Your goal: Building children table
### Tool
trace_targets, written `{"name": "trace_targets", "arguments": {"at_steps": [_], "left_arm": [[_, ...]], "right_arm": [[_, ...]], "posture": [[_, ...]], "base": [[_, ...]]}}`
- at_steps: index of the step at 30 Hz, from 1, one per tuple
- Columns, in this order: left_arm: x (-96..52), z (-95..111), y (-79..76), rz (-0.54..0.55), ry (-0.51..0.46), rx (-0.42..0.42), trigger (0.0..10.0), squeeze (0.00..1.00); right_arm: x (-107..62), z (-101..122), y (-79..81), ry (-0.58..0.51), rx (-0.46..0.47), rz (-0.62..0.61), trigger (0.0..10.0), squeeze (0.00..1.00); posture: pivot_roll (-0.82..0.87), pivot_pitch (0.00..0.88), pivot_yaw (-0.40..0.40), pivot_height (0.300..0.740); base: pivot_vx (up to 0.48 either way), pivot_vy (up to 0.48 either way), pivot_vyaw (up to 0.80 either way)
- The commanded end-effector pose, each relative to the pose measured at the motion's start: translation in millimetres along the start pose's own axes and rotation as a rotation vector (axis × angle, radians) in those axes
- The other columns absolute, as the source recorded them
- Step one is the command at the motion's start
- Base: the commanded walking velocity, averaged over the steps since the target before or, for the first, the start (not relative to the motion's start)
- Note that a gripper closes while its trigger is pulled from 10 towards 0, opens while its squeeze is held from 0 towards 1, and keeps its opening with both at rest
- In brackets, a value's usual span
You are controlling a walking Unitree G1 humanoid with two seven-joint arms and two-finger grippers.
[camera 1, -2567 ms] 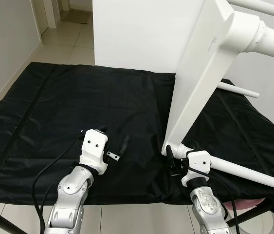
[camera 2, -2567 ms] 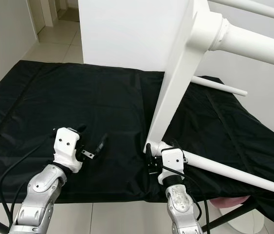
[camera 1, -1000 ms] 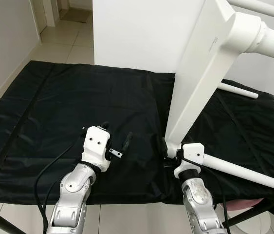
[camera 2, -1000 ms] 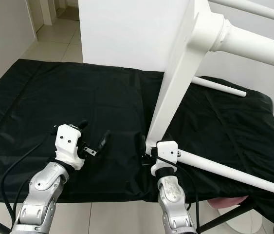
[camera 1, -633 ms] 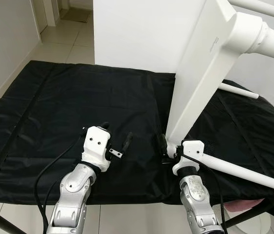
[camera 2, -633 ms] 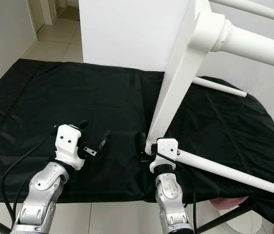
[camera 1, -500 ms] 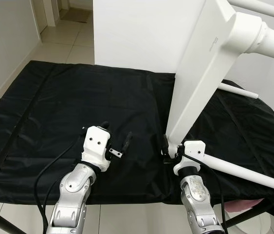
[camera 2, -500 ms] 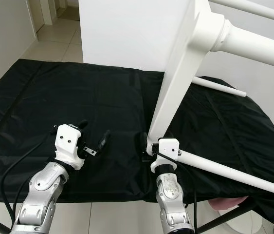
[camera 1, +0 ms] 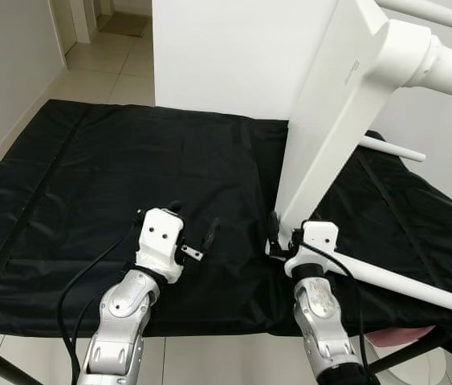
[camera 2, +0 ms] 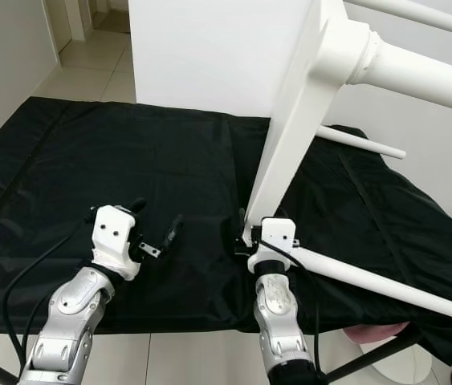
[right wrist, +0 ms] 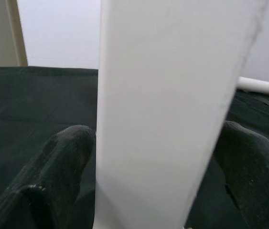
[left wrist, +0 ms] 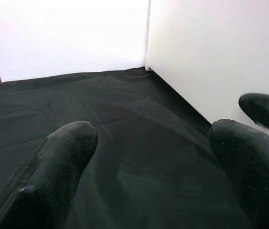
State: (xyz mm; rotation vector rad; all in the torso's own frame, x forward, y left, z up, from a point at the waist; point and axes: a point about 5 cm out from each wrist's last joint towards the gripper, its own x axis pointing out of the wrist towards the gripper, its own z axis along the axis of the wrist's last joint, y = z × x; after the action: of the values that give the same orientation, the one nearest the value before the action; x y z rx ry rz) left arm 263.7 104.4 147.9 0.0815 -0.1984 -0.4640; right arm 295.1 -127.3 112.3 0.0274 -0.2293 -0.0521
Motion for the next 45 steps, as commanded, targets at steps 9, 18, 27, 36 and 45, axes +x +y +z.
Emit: {"name": "trace_targets", "arguments": {"at_steps": [9,18,27,36,45], "left_arm": [[-1.2,2.2,0.6,0.061,0.002,0.018,10.0,0.00],[-1.1,3.5,1.6,0.055,-0.003,0.032,10.0,0.00],[-1.7,4.2,3.0,0.055,0.000,0.039,10.0,0.00],[-3.3,5.4,2.9,0.062,-0.003,0.038,10.0,0.00],[-6.0,5.1,3.7,0.077,0.003,0.042,10.0,0.00]], "right_arm": [[7.4,-4.3,-1.3,0.011,-0.017,-0.089,10.0,0.00],[18.2,-6.8,7.9,0.007,-0.017,-0.082,10.0,0.00],[30.0,-4.5,12.6,-0.005,-0.024,-0.108,10.0,0.00],[42.9,0.0,14.0,-0.011,-0.009,-0.145,10.0,0.00],[47.1,-1.7,14.2,0.003,0.018,-0.156,2.7,0.00]], "posture": [[0.06,0.000,-0.104,0.740],[0.07,0.000,-0.104,0.740],[0.08,0.000,-0.102,0.740],[0.09,0.000,-0.106,0.740],[0.10,0.000,-0.114,0.740]], "base": [[0.000,0.000,0.00],[0.000,0.000,0.00],[0.000,0.000,0.00],[0.000,0.000,0.00],[0.000,0.000,0.00]]}}
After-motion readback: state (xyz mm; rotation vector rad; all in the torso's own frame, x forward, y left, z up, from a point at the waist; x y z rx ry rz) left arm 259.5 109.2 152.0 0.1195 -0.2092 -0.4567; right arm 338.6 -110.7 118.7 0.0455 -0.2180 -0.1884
